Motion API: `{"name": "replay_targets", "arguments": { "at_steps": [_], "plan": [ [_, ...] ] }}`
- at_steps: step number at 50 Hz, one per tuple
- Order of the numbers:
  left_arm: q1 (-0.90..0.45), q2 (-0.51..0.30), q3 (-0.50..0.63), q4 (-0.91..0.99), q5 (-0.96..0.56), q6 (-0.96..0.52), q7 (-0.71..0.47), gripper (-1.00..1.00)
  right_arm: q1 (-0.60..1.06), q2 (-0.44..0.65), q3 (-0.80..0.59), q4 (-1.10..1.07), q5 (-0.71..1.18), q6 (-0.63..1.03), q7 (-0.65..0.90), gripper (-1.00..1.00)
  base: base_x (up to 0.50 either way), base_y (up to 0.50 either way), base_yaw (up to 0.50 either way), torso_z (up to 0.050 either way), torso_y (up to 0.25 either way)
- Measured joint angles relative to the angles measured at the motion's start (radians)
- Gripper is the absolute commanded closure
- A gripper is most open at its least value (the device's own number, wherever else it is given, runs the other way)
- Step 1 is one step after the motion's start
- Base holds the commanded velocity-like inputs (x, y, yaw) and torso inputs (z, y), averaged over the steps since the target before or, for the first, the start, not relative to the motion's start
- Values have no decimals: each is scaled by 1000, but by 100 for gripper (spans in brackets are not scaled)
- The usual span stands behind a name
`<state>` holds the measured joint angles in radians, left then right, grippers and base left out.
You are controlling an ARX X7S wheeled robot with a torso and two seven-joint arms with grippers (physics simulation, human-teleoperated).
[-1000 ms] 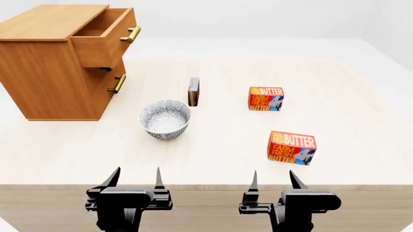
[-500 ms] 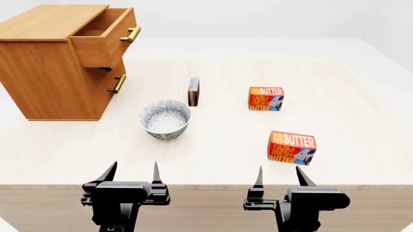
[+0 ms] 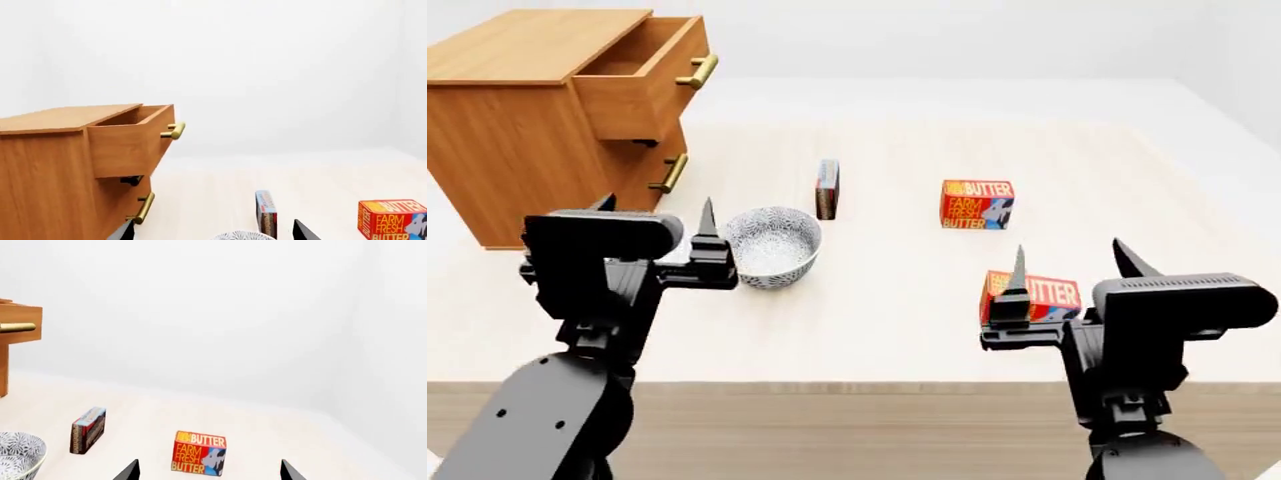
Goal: Put the chocolate pudding in the top drawer of the cabinet and close it.
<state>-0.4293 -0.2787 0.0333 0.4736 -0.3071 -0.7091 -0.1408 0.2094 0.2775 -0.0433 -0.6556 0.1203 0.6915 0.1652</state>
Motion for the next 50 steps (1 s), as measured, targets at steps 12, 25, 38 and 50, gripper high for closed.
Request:
{"name": "replay_targets", "arguments": {
  "at_steps": [12,25,38,50],
  "plan": [
    [-268,-50,-11,33,-65,-255,-2,-100,214,56,38,-127,43,305,-14,-100,0,0,0,0,0],
    [-493,-86,0,-23,-82,-381,1,-100,404,95,47,-188,72,528,-23,-100,0,0,0,0,0],
    [-597,-109,6,-64,-81,-418,3,-100,505,115,50,-223,90,646,-27,-100,97,0,0,0,0],
    [-624,-119,8,-73,-84,-426,4,-100,537,121,49,-242,103,687,-29,-100,500,0,0,0,0]
  ]
}}
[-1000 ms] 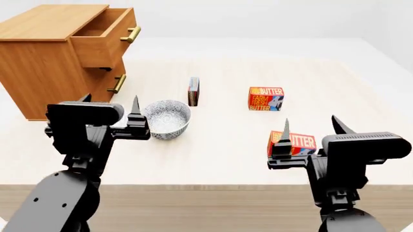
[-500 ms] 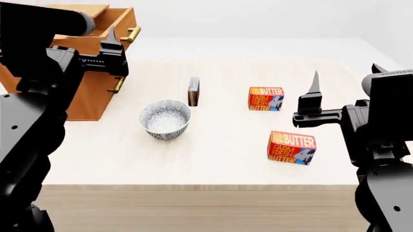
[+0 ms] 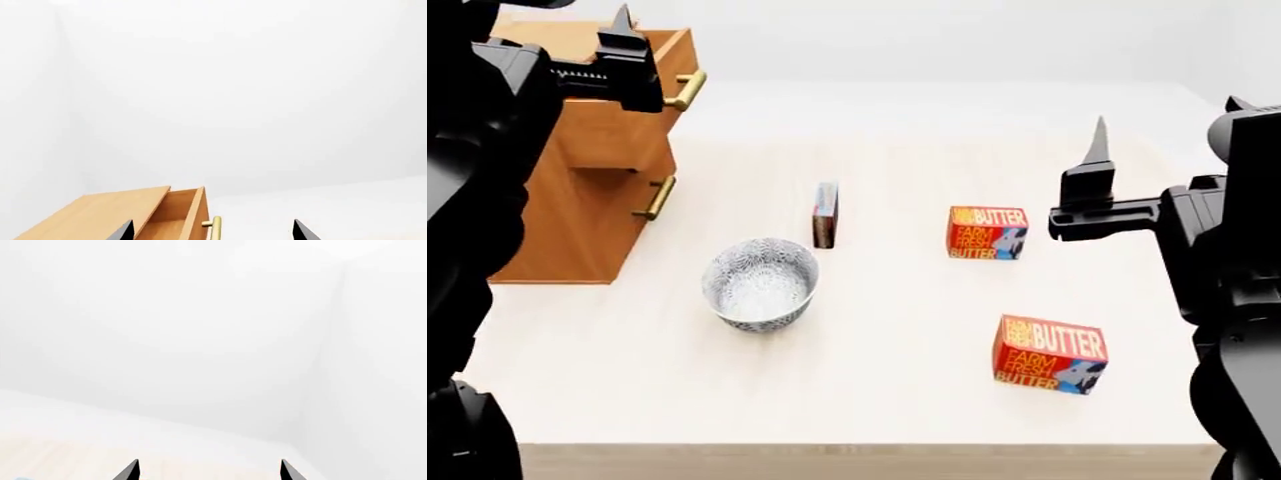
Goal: Put the chocolate pudding in the top drawer of the cabinet and close it.
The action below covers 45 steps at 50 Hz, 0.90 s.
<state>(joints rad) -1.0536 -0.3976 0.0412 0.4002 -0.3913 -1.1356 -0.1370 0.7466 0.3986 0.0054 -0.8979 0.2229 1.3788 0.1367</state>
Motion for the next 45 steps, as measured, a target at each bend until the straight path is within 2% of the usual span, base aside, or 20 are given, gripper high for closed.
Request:
{"name": "replay_targets", "arguments": {
  "at_steps": [38,45],
  "plan": [
    [-18,-12,14,-19,-3,10,-3,-100,-2,12,15,-4,13,-4,8,-100,500,0,0,0,1],
    [-36,-15,21,-38,0,10,-3,-100,-10,14,21,-6,14,-11,10,-100,47,0,0,0,0]
  ]
}}
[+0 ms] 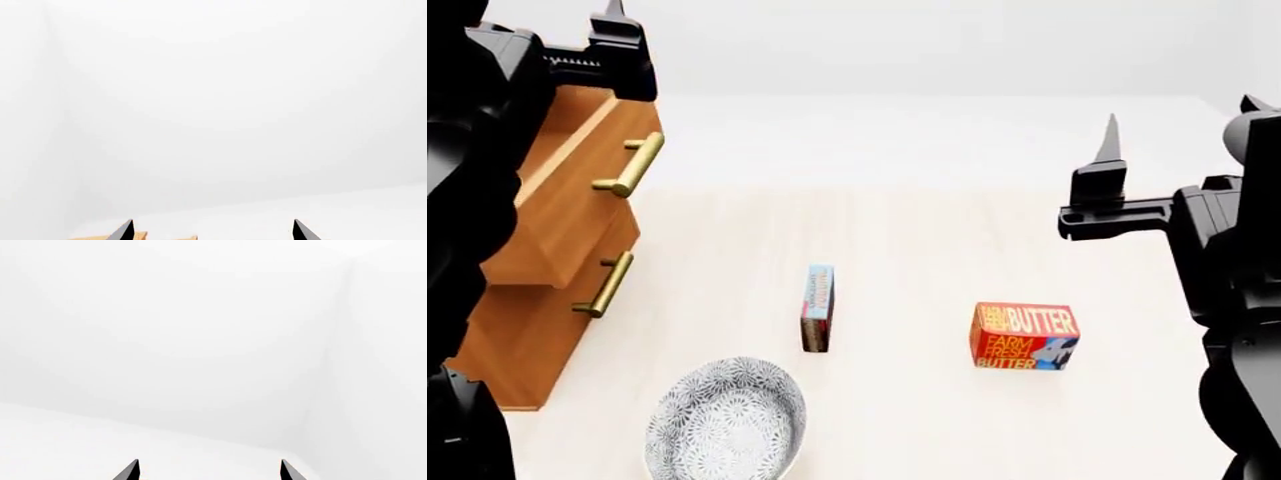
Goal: Put the chocolate pudding in the top drawer of the cabinet and close it.
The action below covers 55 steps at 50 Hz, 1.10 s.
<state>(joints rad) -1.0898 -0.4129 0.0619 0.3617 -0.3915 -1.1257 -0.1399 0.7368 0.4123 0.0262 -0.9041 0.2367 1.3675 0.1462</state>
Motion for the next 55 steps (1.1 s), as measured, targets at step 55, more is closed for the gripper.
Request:
{"name": "replay_targets", "arguments": {
  "at_steps": [55],
  "plan": [
    [-573,172,260,-1503,238,429,37,-100,-31,-1,-19,68,-1,-69,26,-100,0,0,0,0,0]
  ]
}}
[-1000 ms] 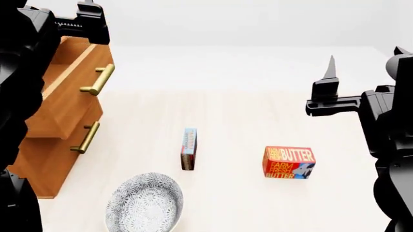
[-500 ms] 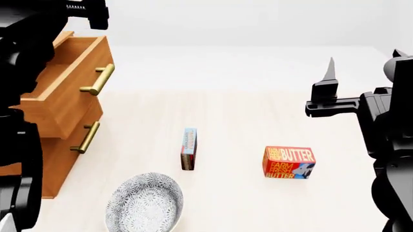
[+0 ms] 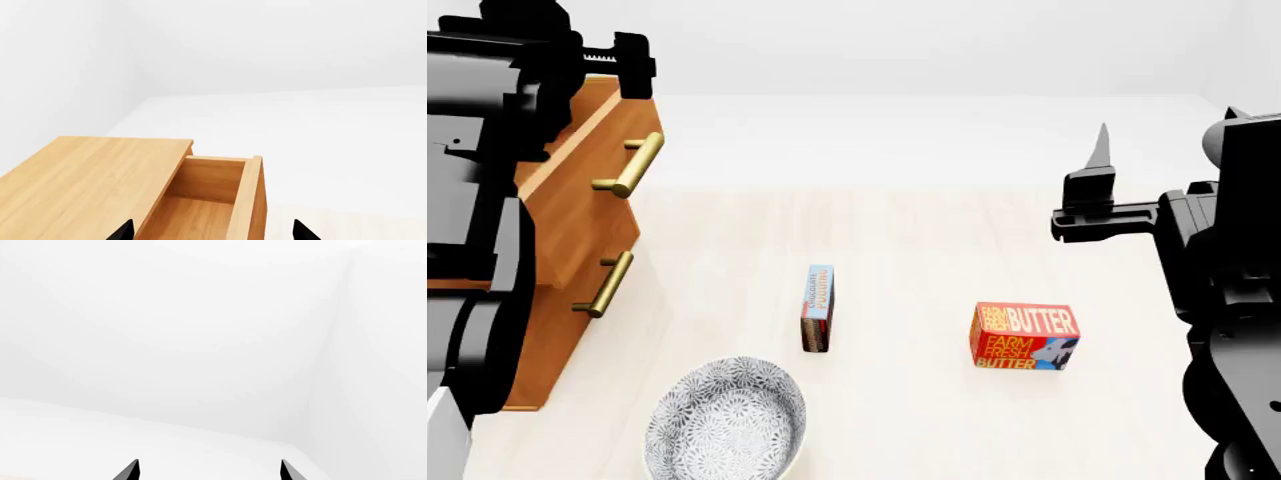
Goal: Put the chocolate pudding in the top drawer of the cabinet and close it.
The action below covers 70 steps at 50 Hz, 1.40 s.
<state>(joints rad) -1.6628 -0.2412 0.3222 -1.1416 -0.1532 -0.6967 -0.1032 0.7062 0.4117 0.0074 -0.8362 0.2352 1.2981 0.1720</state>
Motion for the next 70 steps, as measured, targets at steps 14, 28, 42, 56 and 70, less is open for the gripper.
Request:
{"name": "replay_targets", "arguments": {
  "at_steps": [14,28,42,56,70],
  "plan": [
    [7,6,-28,-125,37,51,-8,-100,-8,-1,0,4,4,-6,4,-100,0,0,0,0,0],
    [52,15,-73,-156,65,58,4,-100,-18,-1,-5,17,4,-23,9,-100,0,0,0,0,0],
    [88,23,-115,-164,93,55,16,-100,-25,0,-8,22,6,-32,13,-100,0,0,0,0,0],
    [101,32,-122,-155,136,50,25,-100,-35,1,-6,32,8,-47,16,-100,0,0,0,0,0],
    [109,56,-126,-141,165,45,55,-100,-40,2,-6,35,11,-52,19,-100,0,0,0,0,0]
  ]
}}
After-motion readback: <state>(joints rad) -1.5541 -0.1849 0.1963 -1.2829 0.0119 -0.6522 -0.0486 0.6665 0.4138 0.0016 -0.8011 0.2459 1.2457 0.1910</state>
